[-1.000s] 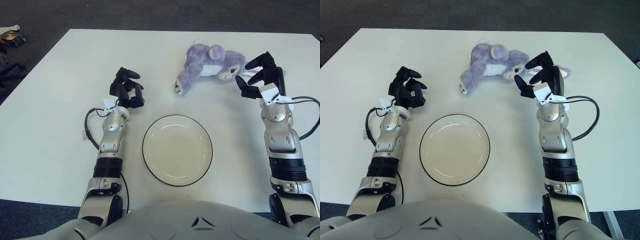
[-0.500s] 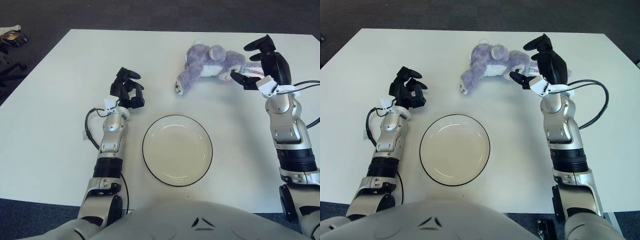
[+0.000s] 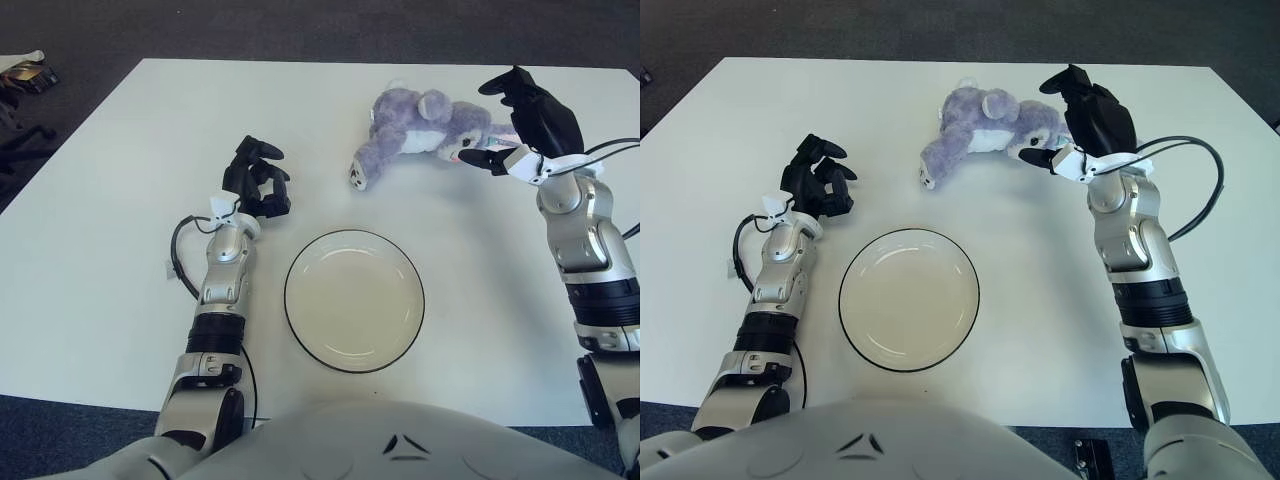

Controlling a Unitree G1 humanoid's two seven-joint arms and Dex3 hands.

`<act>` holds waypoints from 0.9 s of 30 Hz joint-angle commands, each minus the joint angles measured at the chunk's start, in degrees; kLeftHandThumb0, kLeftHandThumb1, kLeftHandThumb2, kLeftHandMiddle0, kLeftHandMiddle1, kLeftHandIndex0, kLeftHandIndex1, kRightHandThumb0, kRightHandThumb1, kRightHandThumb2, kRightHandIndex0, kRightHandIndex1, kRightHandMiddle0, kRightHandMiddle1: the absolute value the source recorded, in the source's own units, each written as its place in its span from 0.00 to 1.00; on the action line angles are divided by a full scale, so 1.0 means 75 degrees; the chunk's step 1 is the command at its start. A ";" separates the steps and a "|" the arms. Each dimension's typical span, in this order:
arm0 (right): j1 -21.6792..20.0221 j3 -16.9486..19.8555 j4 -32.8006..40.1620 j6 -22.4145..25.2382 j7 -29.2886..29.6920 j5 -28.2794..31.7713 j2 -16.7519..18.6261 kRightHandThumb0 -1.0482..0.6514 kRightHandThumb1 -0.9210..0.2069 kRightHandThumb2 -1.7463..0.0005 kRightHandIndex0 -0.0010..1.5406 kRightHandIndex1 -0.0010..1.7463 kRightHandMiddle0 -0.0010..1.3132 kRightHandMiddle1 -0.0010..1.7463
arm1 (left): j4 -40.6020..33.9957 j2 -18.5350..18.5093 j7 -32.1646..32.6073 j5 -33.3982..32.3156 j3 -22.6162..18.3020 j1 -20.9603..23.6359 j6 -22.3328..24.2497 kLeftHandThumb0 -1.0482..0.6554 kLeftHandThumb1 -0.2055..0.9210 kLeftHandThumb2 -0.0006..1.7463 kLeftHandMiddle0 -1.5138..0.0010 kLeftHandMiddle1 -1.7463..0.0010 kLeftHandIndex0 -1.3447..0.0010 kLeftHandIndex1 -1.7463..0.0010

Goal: Put the doll into the plate.

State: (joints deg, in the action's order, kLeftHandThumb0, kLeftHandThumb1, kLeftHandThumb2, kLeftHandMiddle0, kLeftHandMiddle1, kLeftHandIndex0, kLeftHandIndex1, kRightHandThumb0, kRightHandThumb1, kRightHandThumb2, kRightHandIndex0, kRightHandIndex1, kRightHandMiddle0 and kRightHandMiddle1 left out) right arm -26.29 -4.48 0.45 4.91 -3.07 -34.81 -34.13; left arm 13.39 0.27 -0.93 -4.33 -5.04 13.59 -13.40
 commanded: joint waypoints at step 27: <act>-0.2667 -0.1290 -0.2836 -0.0603 -0.1042 -0.0405 0.0198 0.00 0.09 0.88 0.02 0.34 0.00 0.27 | 0.0163 0.0211 0.0102 0.0071 0.0130 -0.0453 -0.0341 0.61 0.46 0.76 0.67 0.00 0.63 0.00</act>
State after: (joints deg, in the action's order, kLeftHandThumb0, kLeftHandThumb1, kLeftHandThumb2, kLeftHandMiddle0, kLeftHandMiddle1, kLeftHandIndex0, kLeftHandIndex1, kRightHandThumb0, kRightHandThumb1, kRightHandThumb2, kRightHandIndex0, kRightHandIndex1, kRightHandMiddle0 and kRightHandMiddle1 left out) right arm -43.56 -13.38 -15.74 2.33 -12.24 -37.78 -33.29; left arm 13.18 0.73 -0.86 -4.31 -4.51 13.57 -14.92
